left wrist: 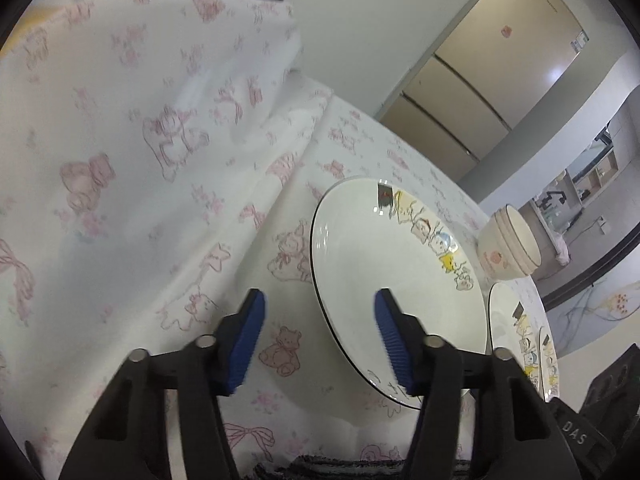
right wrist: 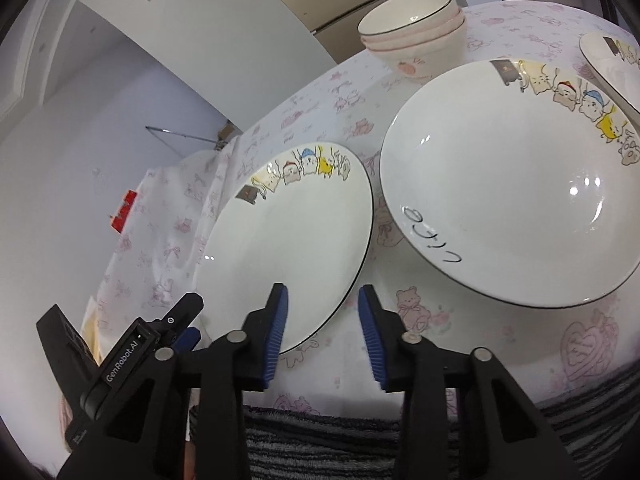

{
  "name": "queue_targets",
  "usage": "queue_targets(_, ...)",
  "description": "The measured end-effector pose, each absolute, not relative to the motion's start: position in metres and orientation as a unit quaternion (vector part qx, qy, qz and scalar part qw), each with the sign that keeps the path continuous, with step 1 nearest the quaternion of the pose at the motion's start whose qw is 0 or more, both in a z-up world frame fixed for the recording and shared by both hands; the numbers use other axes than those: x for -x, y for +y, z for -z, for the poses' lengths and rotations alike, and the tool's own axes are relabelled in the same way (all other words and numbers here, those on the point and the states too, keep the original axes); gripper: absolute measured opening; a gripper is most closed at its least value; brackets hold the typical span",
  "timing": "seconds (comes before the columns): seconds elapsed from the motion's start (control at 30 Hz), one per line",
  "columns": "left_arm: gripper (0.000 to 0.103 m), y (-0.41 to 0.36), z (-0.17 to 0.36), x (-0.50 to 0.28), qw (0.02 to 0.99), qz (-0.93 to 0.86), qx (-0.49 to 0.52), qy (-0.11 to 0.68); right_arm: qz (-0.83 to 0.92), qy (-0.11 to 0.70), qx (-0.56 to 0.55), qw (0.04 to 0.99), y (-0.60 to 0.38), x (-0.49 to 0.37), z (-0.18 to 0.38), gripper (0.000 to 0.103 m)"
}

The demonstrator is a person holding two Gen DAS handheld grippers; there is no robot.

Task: Organize plates and bowls
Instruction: 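Move the open right gripper to the rim of the cartoon-bordered white plate, then close the right gripper on the rim of the white plate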

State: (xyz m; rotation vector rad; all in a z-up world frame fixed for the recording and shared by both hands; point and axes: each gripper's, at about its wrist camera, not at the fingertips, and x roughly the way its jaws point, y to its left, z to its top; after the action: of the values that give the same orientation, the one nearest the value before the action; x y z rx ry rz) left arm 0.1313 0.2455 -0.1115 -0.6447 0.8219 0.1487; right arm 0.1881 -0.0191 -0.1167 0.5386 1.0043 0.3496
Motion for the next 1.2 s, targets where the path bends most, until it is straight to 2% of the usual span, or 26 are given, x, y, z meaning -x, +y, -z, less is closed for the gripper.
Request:
queue_targets(0.1,0.032,0.246,0.121,-0.136,0.850,-0.067,0.320,0.413,-0.160,0.475,-0.265,0.823,-0.019,-0.189,0.124,0.028)
queue_targets(0.2,0.031,0.248,0.126,-0.136,0.844,-0.058,0.340,0.411,-0.168,0.494,-0.291,0.802,-0.019,-0.194,0.136,0.023)
queue_targets(0.37,0.026,0.241,0.124,-0.136,0.852,-0.054,0.325,0.406,-0.182,0.488,-0.298,0.800,-0.015,-0.198,0.146,0.022)
queue_targets(0.43,0.021,0.236,0.123,-0.138,0.856,-0.041,0.313,0.409,-0.189,0.490,-0.316,0.790,-0.016,-0.200,0.151,0.022)
queue_targets(0.67,0.020,0.232,0.128,-0.145,0.849,-0.009,0.309,0.428,-0.194,0.486,-0.314,0.792,-0.015,-0.199,0.152,0.020)
queue_targets(0.87,0.021,0.230,0.128,-0.145,0.848,-0.009,0.312,0.429,-0.212,0.482,-0.377,0.762,-0.029,-0.201,0.165,0.020)
queue_targets(1.2,0.021,0.218,0.120,-0.144,0.866,-0.039,0.256,0.428,-0.204,0.480,-0.337,0.783,-0.020,-0.199,0.155,0.019)
